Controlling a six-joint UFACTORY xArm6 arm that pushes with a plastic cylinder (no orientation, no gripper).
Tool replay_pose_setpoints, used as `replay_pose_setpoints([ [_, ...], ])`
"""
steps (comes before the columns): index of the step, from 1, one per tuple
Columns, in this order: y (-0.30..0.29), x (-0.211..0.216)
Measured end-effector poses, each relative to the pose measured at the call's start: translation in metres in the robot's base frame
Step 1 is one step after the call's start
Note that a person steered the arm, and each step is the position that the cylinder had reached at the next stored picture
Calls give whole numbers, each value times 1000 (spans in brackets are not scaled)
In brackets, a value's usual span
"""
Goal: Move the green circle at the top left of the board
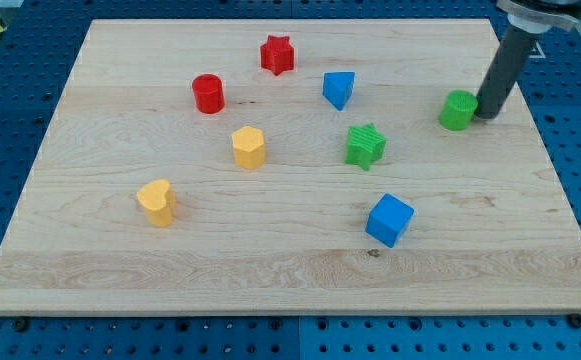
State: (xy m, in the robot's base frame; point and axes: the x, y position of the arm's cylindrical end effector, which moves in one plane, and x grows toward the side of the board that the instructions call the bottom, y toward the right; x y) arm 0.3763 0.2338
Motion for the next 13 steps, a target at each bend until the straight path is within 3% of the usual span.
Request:
replay_pose_setpoints([
  [3, -68, 4],
  [6, -87, 34],
  [10, -227, 19],
  [12, -246, -18],
  [13, -227, -18],
])
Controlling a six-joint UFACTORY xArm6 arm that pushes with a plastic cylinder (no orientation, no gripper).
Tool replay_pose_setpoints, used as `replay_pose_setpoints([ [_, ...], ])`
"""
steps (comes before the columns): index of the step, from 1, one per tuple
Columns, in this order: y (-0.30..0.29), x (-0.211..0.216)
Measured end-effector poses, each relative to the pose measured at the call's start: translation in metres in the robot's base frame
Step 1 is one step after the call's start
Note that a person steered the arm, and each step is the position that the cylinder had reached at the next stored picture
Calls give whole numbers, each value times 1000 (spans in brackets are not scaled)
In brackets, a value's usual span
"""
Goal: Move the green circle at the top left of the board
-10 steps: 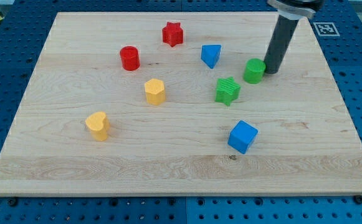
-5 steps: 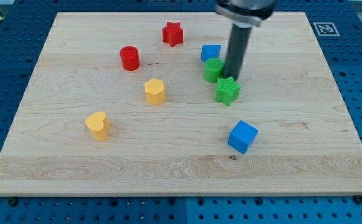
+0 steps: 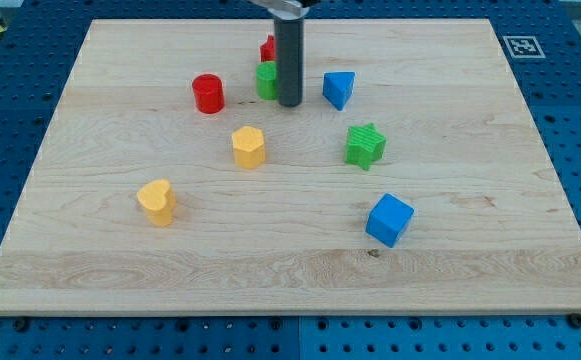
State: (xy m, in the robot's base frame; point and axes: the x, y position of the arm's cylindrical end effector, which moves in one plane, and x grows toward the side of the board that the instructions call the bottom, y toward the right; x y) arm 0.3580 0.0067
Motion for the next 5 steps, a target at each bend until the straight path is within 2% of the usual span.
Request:
replay_pose_setpoints([
  [1, 5, -3],
  [2, -35, -6],
  [3, -44, -13],
  [5, -31, -13],
])
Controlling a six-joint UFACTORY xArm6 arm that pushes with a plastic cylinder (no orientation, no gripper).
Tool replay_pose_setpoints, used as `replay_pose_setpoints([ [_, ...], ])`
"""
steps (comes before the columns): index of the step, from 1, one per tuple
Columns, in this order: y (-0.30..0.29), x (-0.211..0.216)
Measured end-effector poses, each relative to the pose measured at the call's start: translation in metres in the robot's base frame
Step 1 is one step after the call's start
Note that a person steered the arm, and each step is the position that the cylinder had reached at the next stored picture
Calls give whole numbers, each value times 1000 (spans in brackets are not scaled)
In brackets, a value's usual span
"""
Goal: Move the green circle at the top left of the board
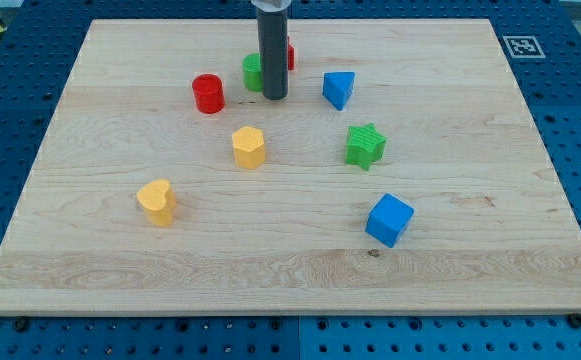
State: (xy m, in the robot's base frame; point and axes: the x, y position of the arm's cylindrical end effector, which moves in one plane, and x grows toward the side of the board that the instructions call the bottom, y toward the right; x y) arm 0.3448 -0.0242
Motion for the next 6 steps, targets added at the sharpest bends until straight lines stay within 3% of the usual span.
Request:
replay_pose_setpoints([
  [3, -51, -46],
  [5, -36, -58],
  [6, -62, -81],
])
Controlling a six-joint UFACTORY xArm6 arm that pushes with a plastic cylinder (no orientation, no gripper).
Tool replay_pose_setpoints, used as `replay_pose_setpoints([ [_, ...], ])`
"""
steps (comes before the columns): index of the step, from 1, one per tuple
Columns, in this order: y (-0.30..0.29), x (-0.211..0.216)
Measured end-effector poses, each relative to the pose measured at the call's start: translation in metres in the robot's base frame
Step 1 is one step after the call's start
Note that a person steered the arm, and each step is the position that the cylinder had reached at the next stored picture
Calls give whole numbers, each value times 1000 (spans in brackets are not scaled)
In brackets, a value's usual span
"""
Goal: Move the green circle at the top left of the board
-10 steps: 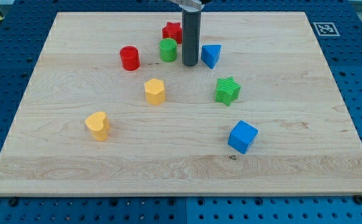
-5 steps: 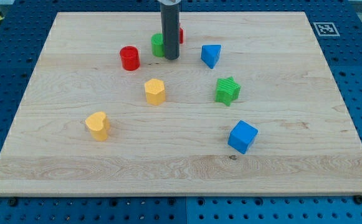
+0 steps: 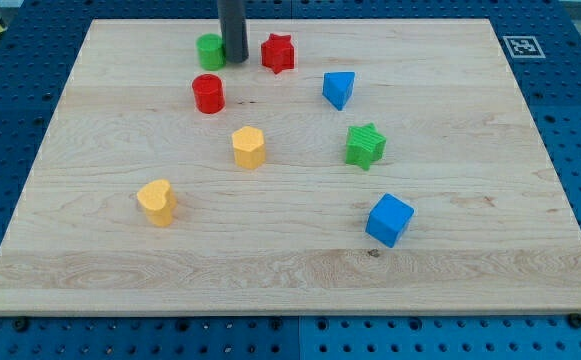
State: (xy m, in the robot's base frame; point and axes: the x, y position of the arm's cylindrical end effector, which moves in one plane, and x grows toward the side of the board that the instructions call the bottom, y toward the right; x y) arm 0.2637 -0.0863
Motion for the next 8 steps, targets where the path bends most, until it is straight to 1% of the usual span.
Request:
replay_pose_setpoints([
  [1, -5, 0],
  [2, -5, 29],
  [3, -32, 28],
  [4, -41, 13],
  [5, -5, 13],
  [6, -16, -8],
  [7, -56, -27],
  [8, -78, -40],
])
